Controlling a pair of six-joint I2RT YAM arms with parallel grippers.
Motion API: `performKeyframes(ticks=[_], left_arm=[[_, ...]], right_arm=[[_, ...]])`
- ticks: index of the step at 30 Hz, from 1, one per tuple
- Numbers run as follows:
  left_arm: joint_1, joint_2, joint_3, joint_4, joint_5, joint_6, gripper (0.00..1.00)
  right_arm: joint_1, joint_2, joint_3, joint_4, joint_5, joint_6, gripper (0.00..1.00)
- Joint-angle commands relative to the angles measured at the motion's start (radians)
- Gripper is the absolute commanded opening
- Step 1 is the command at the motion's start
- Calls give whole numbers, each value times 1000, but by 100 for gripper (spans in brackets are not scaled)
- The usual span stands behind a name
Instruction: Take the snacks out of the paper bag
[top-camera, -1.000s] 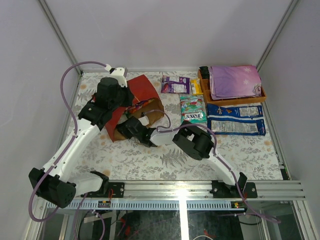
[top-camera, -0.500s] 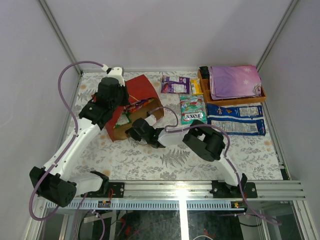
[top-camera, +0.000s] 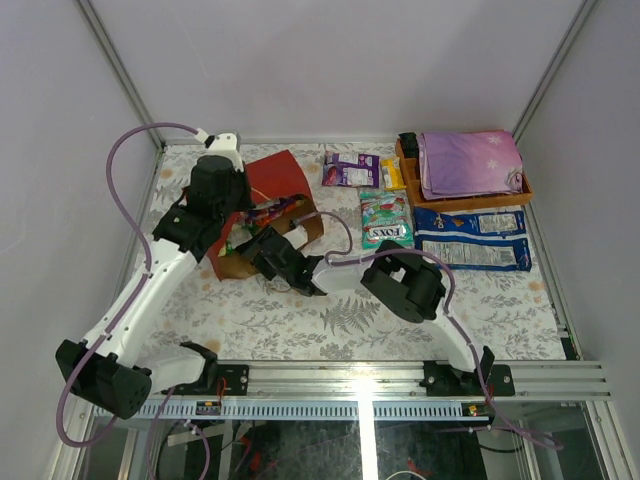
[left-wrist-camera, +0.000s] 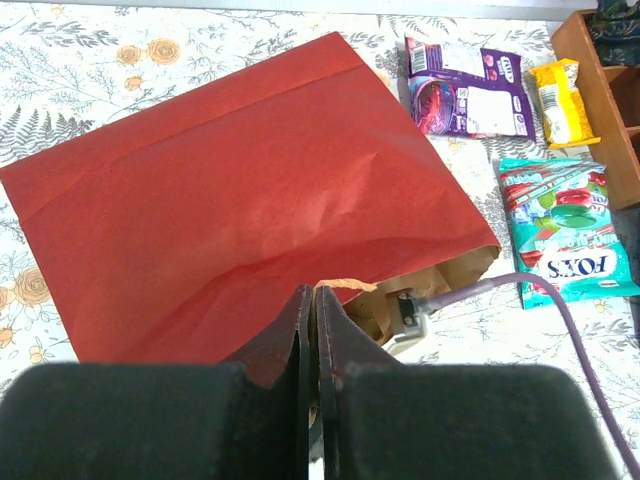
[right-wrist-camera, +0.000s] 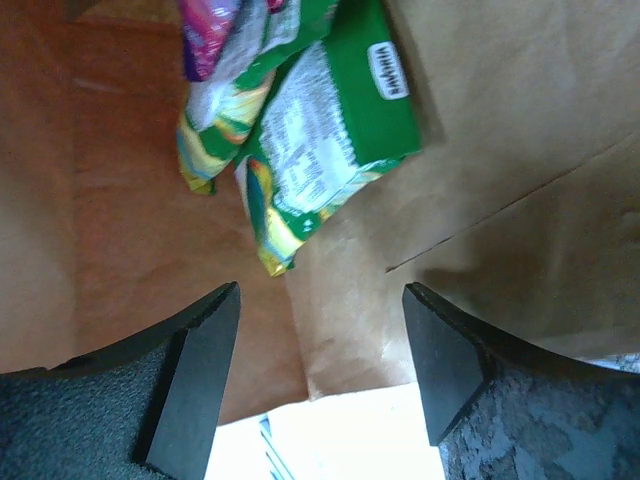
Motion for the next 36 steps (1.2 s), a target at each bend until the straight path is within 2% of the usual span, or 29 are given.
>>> performKeyframes(ticks=[1, 6, 12, 14, 17, 19, 20, 23, 29, 33, 36], left_arm=[[9, -47, -14, 53, 9, 12, 0], [9, -51, -24, 53, 42, 12, 0], [9, -47, -28, 53, 80, 6, 0], [9, -44, -29, 51, 80, 5, 0], [9, -44, -29, 46, 69, 6, 0], [9, -45, -29, 43, 58, 6, 0], [9, -43, -26, 40, 51, 6, 0], [9, -40, -21, 28, 18, 6, 0], [13, -42, -16, 23, -12, 4, 0], [17, -42, -18, 19, -37, 4, 0], [18, -35, -14, 14, -48, 6, 0]], right_arm=[[-15, 53, 81, -17, 61, 84, 72], [-32, 138, 155, -54, 72, 142, 61], [-41, 254, 331, -117, 100, 154, 57], [-46, 286, 377, -120, 103, 157, 47], [-47, 295, 380, -85, 107, 154, 22], [-43, 265, 326, -42, 123, 144, 5], [-36, 238, 278, -10, 141, 143, 0], [-18, 131, 123, 64, 159, 121, 0], [43, -145, -234, 193, 99, 7, 0], [55, -371, -503, 261, -35, -131, 0], [36, -534, -627, 210, -208, -298, 0]])
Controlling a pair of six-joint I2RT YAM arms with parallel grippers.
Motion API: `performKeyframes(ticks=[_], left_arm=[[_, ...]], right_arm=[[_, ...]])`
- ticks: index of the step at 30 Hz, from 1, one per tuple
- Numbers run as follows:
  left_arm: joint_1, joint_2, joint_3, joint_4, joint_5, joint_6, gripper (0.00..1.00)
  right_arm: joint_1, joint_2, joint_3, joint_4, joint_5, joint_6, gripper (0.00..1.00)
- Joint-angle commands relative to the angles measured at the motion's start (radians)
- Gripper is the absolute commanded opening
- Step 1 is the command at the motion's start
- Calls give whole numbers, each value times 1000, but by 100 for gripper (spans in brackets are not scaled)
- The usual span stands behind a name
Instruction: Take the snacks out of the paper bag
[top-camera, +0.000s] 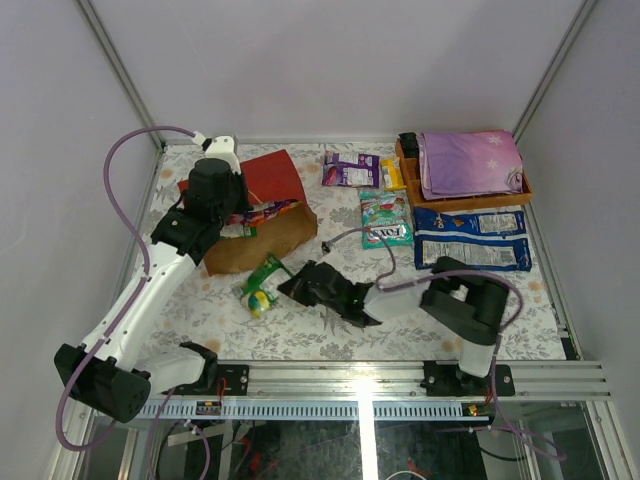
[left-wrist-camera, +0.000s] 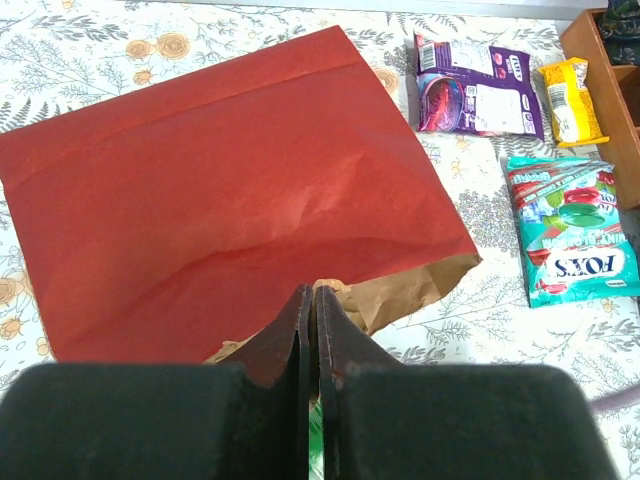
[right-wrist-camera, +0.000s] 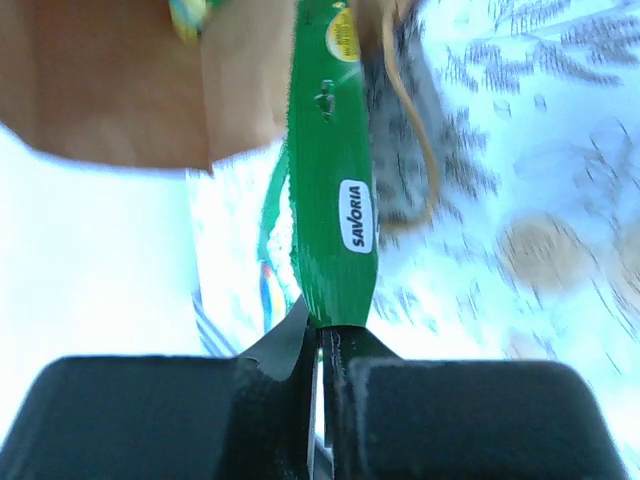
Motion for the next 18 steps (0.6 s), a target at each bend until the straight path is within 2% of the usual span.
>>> performKeyframes(ticks=[1, 5, 8, 13, 18], left_arm=[[10, -1, 13, 12, -56, 6, 0], [18, 9, 18, 1, -56, 5, 0], [21, 11, 20, -2, -64, 6, 0], [22, 13, 17, -5, -70, 8, 0], [22, 25, 23, -9, -73, 12, 0]], right_arm=[[-20, -260, -125, -17, -261, -304, 0], [-45, -420, -63, -399, -563, -637, 0], [-67, -528, -7, -698, -621, -842, 0], [-299, -715, -35, -860, -670, -945, 0], [-497, -723, 12, -970, -640, -1003, 0]])
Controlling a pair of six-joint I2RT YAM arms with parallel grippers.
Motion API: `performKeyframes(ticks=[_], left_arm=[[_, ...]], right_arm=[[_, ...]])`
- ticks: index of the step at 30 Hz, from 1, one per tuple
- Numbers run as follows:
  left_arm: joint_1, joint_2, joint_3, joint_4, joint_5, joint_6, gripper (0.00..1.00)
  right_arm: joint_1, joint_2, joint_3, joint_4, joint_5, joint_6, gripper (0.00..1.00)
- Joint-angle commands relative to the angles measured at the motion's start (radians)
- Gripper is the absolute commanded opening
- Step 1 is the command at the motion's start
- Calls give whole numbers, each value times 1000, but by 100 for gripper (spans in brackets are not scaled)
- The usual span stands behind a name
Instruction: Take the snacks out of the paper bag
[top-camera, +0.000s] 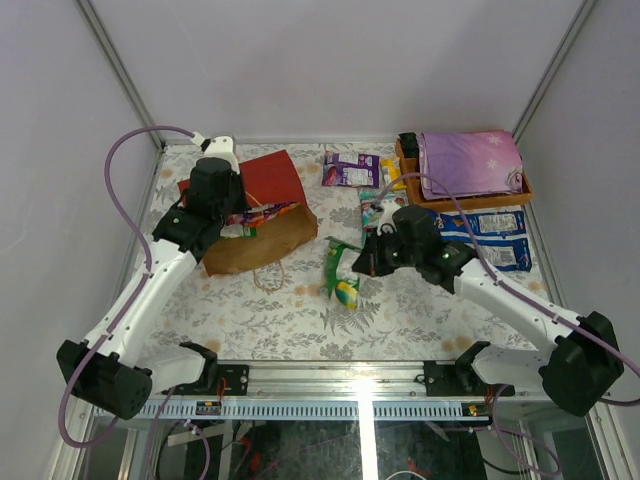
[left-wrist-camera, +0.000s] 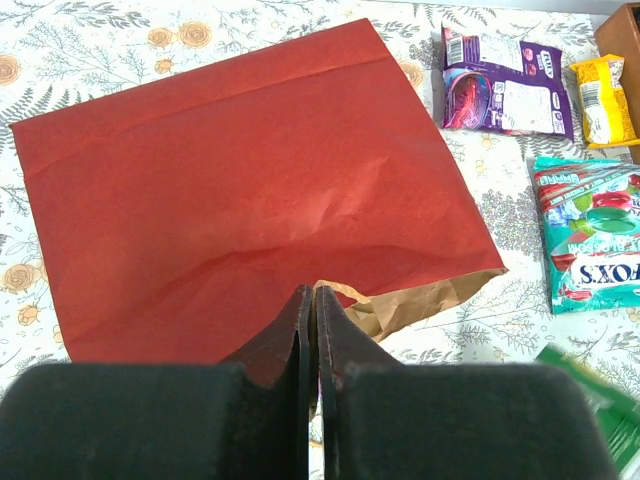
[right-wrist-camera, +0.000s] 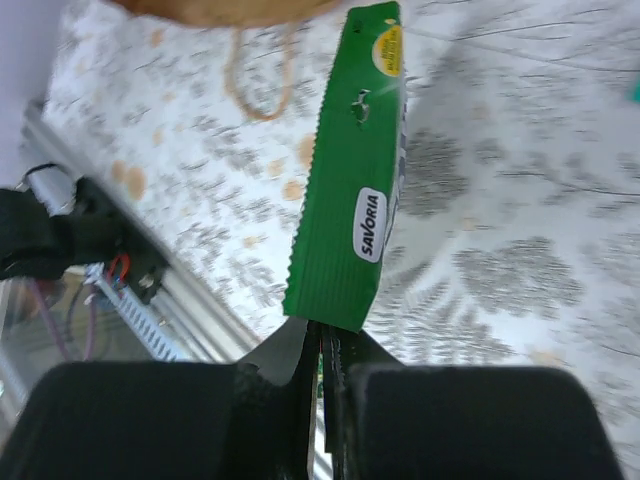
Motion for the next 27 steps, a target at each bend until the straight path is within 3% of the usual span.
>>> performKeyframes(ticks=[1, 9, 17, 27], left_arm=[[11, 10, 23, 3, -36, 12, 0], [10, 12, 17, 1, -26, 17, 0], [11, 24, 18, 1, -1, 18, 0], [14, 30, 18, 0, 15, 19, 0]], right_arm=[[-123, 21, 72, -126, -36, -123, 0], [-265, 345, 294, -126, -125, -229, 0], [-352, 834, 726, -310, -194, -302, 0], [-400, 1067, 1081, -445, -214, -320, 4]])
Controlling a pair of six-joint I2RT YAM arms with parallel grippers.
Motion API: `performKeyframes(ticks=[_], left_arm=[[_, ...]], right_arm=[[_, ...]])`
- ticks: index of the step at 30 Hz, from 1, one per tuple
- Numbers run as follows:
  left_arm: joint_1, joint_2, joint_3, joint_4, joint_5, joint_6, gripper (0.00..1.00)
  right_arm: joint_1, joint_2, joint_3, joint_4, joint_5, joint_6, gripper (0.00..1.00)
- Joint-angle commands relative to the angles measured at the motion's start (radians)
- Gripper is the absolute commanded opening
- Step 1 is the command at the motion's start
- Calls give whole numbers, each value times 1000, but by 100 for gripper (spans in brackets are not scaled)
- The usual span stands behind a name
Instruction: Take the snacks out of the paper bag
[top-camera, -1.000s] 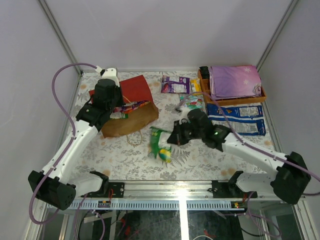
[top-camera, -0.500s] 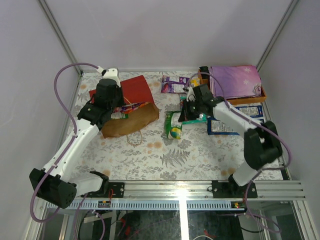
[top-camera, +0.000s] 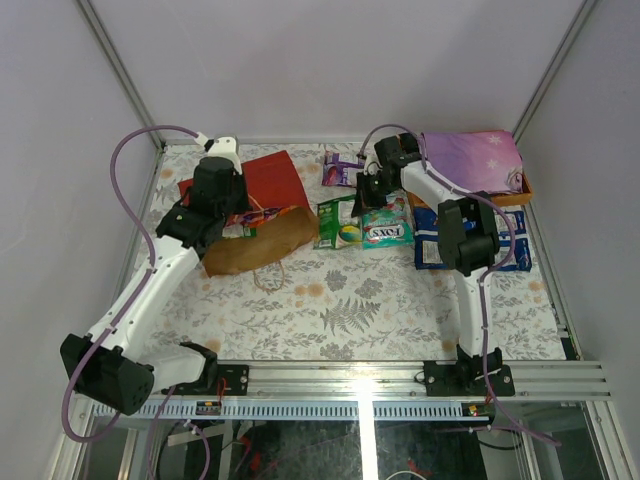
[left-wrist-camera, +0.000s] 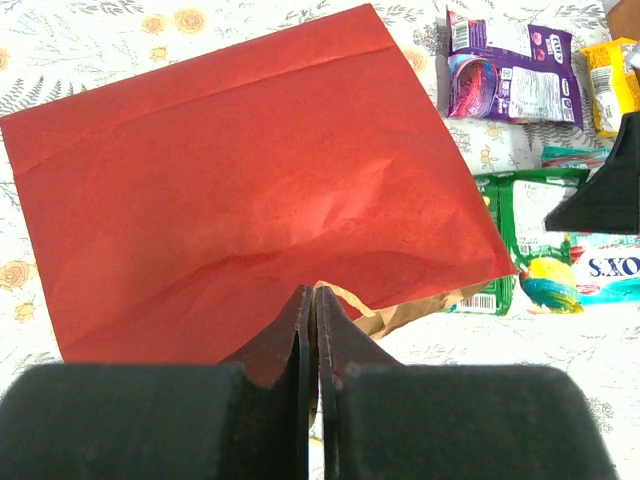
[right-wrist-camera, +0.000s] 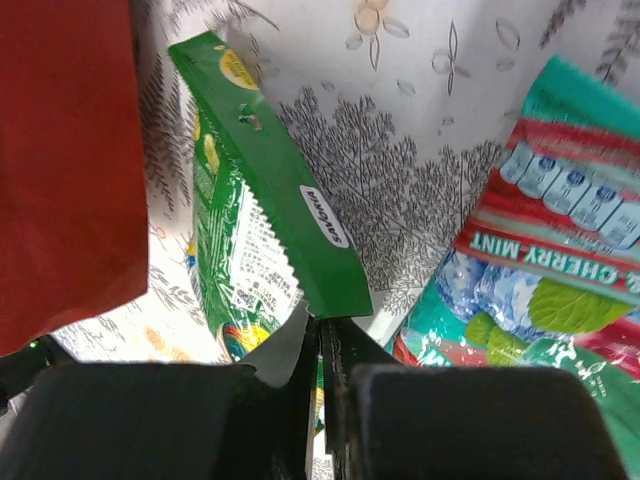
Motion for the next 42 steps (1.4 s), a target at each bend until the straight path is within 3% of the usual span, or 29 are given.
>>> performKeyframes(ticks=[1, 2, 4, 5, 6, 7, 8, 11, 13, 17, 18, 20, 28, 34, 42], left_arm=[[13, 3, 18, 3, 3, 16, 0], [13, 2, 18, 3, 3, 16, 0], [13, 3, 18, 3, 3, 16, 0], [14, 4, 19, 3, 5, 16, 0], [14, 6, 19, 3, 8, 16, 0], [15, 6, 20, 2, 12, 16, 0], [15, 8, 20, 2, 16, 16, 0], [16, 13, 25, -2, 27, 13, 0], [19, 16, 28, -3, 39, 14, 0], [26, 18, 31, -4, 48, 13, 0], [27, 20, 31, -4, 51, 13, 0], [29, 22, 31, -4, 50, 13, 0], [28, 34, 33, -10, 56, 14, 0], [30, 29, 33, -10, 55, 17, 0], [30, 27, 34, -10, 62, 17, 0]], right_arm=[[-18, 22, 147, -81, -41, -28, 6], [-19, 32, 164, -88, -43, -25, 10], [-20, 41, 179, -96, -42, -26, 33], [-21, 32, 177, -98, -33, -29, 48], [-21, 12, 155, -87, -19, -34, 73], [-20, -17, 126, -58, -5, -33, 92], [-20, -57, 89, -28, 21, -30, 99], [-20, -168, 6, 35, 103, -16, 100], [-18, -248, -72, 120, 132, 27, 90], [10, -340, -220, 289, 90, 105, 20], [19, -342, -244, 325, 66, 122, 11], [43, -324, -275, 390, 8, 166, 2], [116, -174, -300, 651, -106, 350, 0], [102, -92, -367, 774, -77, 430, 0], [97, -57, -345, 688, -36, 410, 0]])
